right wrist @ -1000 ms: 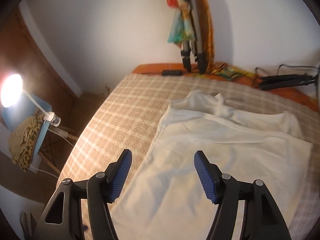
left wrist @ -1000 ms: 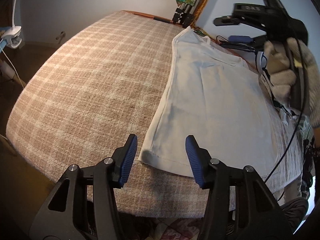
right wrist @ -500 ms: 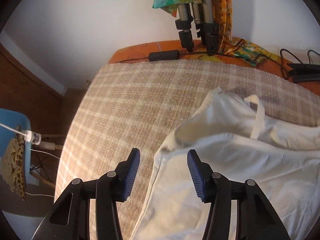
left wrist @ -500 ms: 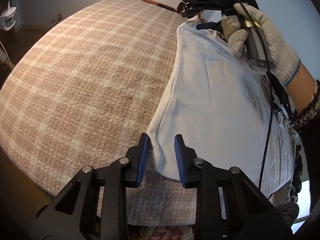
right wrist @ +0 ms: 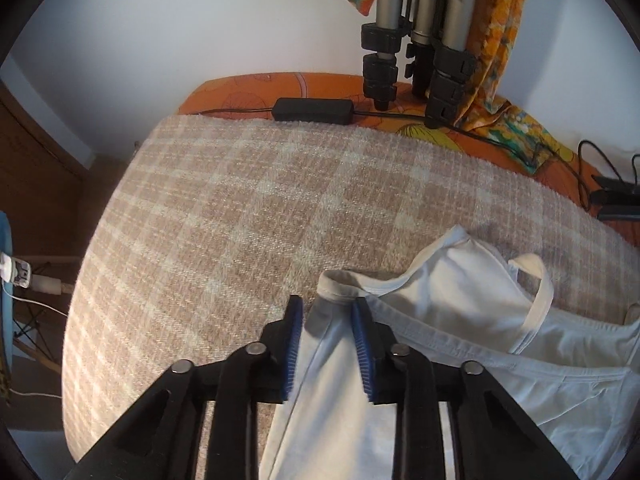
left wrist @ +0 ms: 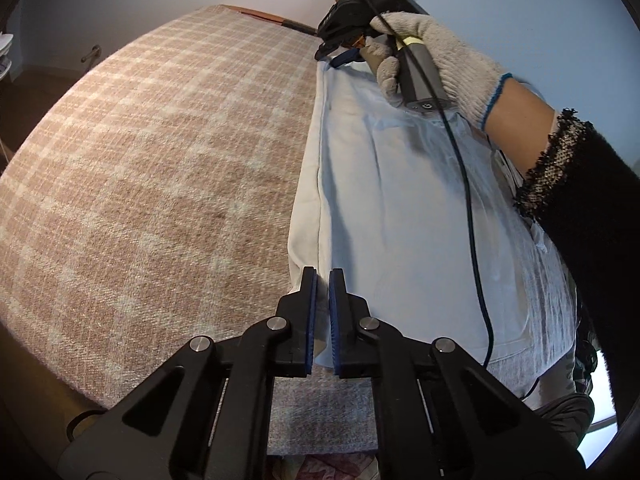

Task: Fold small clothes
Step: 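Fold the held side edge over toward the top's center with both grippers, then open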

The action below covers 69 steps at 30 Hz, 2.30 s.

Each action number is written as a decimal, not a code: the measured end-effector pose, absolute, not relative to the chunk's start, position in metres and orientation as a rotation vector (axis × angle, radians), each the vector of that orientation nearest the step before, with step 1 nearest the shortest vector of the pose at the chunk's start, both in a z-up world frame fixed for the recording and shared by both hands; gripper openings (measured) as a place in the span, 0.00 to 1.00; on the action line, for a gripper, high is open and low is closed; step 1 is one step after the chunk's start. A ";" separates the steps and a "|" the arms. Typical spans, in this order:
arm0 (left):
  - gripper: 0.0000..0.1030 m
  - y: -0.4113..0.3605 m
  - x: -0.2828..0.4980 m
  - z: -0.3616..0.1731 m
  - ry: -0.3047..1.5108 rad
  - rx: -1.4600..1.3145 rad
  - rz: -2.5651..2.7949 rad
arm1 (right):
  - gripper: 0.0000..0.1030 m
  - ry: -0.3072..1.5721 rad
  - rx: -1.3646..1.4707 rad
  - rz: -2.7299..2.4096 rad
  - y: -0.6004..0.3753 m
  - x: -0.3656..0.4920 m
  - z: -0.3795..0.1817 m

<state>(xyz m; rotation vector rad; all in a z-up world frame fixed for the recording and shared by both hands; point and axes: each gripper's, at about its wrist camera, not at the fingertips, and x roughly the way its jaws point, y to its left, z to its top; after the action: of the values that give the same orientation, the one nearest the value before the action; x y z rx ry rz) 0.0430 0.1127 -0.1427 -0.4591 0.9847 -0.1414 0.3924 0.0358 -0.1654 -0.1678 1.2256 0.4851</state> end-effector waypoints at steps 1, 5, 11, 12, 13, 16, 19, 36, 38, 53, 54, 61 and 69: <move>0.04 0.112 0.043 -0.142 0.981 -0.455 -0.144 | 0.09 1.219 -0.179 0.483 0.036 0.393 -0.165; 0.03 0.106 0.039 -0.135 0.954 -0.418 -0.156 | 0.02 1.213 -0.111 0.503 0.022 0.396 -0.163; 0.02 0.094 0.039 -0.126 0.925 -0.384 -0.196 | 0.01 1.150 -0.079 0.546 0.000 0.386 -0.144; 0.02 0.090 0.039 -0.124 0.921 -0.376 -0.204 | 0.01 1.138 -0.073 0.550 -0.006 0.384 -0.139; 0.02 0.086 0.040 -0.123 0.918 -0.365 -0.213 | 0.01 1.127 -0.067 0.553 -0.012 0.383 -0.136; 0.02 0.072 0.041 -0.120 0.914 -0.338 -0.246 | 0.01 1.101 -0.040 0.547 -0.032 0.381 -0.125; 0.02 0.057 0.043 -0.118 0.916 -0.309 -0.274 | 0.01 1.078 -0.016 0.535 -0.054 0.378 -0.118; 0.02 -0.011 0.051 -0.130 0.987 -0.257 -0.393 | 0.01 1.070 -0.043 0.420 -0.117 0.391 -0.143; 0.02 -0.017 0.052 -0.135 1.011 -0.252 -0.408 | 0.01 1.076 -0.061 0.414 -0.117 0.390 -0.148; 0.12 -0.025 0.023 -0.113 0.914 -0.184 -0.428 | 0.34 0.993 0.026 0.416 -0.185 0.353 -0.107; 0.12 -0.025 0.022 -0.111 0.901 -0.181 -0.429 | 0.34 0.980 0.033 0.420 -0.194 0.348 -0.100; 0.12 -0.041 0.021 -0.096 0.836 -0.128 -0.446 | 0.36 0.920 0.078 0.433 -0.258 0.304 -0.060; 0.12 -0.082 0.017 -0.090 0.801 -0.093 -0.517 | 0.38 0.854 0.109 0.364 -0.346 0.261 -0.036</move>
<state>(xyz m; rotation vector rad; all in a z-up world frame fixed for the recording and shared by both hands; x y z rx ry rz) 0.0173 -0.0819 -0.0901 -0.0935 0.8012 -0.5165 0.2614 -0.3459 -0.0358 0.1088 0.8544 0.3641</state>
